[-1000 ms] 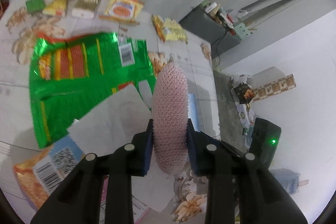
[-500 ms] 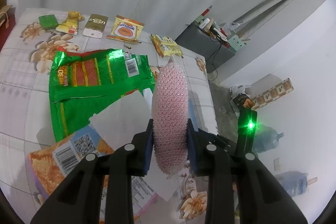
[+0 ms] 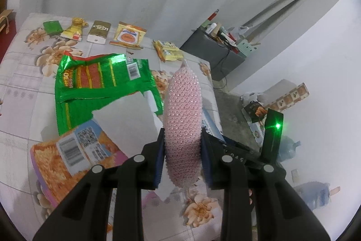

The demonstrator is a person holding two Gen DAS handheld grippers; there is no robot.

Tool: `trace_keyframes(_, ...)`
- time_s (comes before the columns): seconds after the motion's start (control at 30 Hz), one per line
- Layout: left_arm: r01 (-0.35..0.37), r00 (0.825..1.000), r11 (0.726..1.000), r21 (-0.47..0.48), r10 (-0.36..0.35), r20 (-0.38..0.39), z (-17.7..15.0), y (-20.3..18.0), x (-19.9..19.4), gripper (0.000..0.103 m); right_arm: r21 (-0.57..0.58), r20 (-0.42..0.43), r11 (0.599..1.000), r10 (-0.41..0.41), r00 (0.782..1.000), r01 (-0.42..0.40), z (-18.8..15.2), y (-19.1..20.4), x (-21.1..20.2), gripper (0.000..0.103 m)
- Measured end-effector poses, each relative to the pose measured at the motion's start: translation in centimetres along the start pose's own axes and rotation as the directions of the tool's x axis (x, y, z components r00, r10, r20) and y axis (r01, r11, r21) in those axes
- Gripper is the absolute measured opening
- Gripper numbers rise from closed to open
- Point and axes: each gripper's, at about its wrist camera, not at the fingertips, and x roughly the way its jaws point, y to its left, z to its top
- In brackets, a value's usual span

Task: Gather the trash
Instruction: 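Lift the medicine box and pink sponge off the table toward the wastebasket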

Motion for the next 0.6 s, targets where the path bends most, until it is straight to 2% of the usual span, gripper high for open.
trace_keyframes(0.37, 0.053, 0.998, 0.997, 0.058, -0.052, -0.019, -2.2, -4.0, -0.7, 0.027, 0.067, 0.067, 0.996, 0.06, 0.996, -0.065, -2.5, -2.5, -5.8, 0.068)
trace_keyframes(0.6, 0.09, 0.995, 0.989, 0.117, -0.083, -0.059, -3.7, -8.1, 0.3, 0.027, 0.124, 0.143, 0.989, 0.057, 0.988, -0.075, -5.1, -5.6, -10.8, 0.068)
